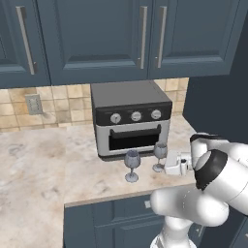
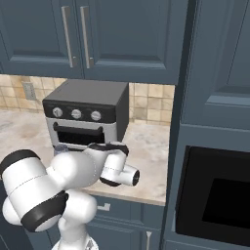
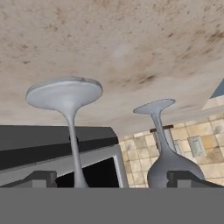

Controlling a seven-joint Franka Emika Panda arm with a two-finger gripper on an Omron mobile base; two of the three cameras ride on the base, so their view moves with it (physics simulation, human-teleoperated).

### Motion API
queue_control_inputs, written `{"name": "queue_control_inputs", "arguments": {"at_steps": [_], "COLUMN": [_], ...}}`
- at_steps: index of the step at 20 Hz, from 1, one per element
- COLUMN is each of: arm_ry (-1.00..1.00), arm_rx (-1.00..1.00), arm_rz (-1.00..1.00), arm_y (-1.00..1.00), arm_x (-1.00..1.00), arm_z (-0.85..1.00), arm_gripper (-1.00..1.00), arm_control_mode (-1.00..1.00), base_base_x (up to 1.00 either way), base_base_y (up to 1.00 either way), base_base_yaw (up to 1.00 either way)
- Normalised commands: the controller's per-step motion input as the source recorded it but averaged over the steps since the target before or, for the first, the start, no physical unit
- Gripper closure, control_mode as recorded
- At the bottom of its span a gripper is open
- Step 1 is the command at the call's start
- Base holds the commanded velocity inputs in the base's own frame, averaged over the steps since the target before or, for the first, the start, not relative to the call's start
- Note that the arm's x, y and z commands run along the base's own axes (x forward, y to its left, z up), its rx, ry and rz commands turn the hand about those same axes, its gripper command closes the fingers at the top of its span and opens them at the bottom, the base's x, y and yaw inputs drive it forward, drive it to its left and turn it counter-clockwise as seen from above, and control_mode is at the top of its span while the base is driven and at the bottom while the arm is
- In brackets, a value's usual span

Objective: Retrieve the wine glasses from the counter and place one next to each plate.

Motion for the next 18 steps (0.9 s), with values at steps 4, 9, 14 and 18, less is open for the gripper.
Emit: {"name": "queue_control_inputs", "arguments": {"at_steps": [4, 9, 14, 18], "arm_ry": [0.0, 0.0, 0.06, 0.1], "arm_rx": [0.0, 0.03, 0.03, 0.0], "arm_rz": [0.0, -0.05, -0.11, -0.02], "arm_y": [0.0, -0.12, -0.11, 0.0], "arm_x": [0.0, 0.0, 0.08, 0.05], "arm_z": [0.0, 0.0, -0.04, 0.0], "arm_gripper": [-1.0, -1.0, -1.0, -1.0], "arm_control_mode": [-1.0, -1.0, -1.0, -1.0], "base_base_x": [0.0, 0.0, 0.0, 0.0], "base_base_y": [0.0, 0.0, 0.0, 0.0], "base_base_yaw": [0.0, 0.0, 0.0, 0.0]}}
